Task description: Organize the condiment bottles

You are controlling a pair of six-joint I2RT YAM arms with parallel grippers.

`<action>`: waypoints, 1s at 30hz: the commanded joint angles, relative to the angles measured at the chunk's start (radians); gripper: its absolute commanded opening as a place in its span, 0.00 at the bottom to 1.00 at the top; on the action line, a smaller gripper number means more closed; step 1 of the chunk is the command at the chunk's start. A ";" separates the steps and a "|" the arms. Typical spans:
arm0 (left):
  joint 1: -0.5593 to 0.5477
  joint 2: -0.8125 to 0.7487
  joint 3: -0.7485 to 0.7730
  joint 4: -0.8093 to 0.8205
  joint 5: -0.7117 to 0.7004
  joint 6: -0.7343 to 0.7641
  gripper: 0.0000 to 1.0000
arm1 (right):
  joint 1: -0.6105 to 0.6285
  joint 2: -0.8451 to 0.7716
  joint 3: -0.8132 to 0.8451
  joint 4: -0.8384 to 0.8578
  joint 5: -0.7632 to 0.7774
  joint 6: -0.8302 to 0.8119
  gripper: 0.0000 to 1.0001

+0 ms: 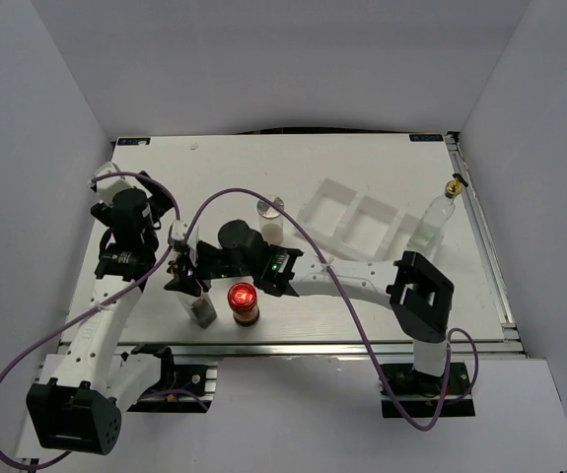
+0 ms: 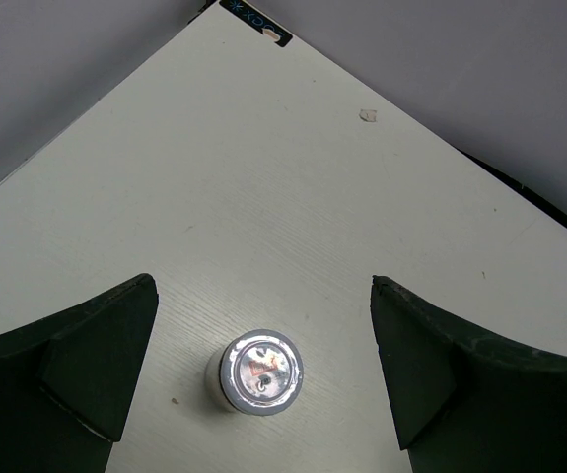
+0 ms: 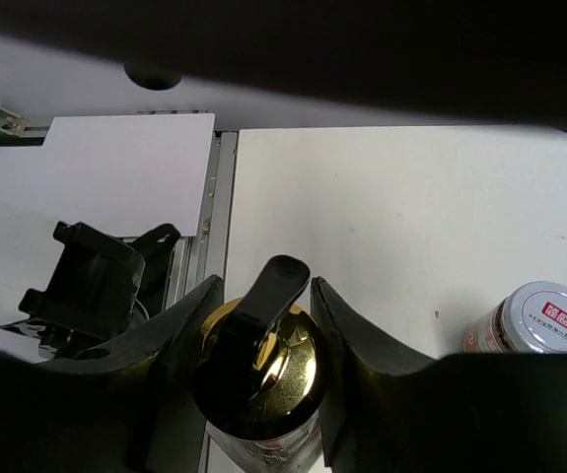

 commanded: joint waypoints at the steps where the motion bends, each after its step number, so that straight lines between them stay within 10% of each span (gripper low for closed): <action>1: 0.003 -0.027 -0.010 -0.008 -0.029 -0.006 0.98 | 0.006 -0.065 0.064 0.009 -0.061 -0.020 0.00; 18: 0.002 -0.024 -0.013 -0.017 -0.070 -0.012 0.98 | -0.201 -0.348 0.270 -0.184 -0.225 -0.035 0.00; 30: 0.002 -0.016 -0.011 -0.024 -0.089 -0.020 0.98 | -0.333 -0.847 -0.110 -0.405 0.773 -0.034 0.00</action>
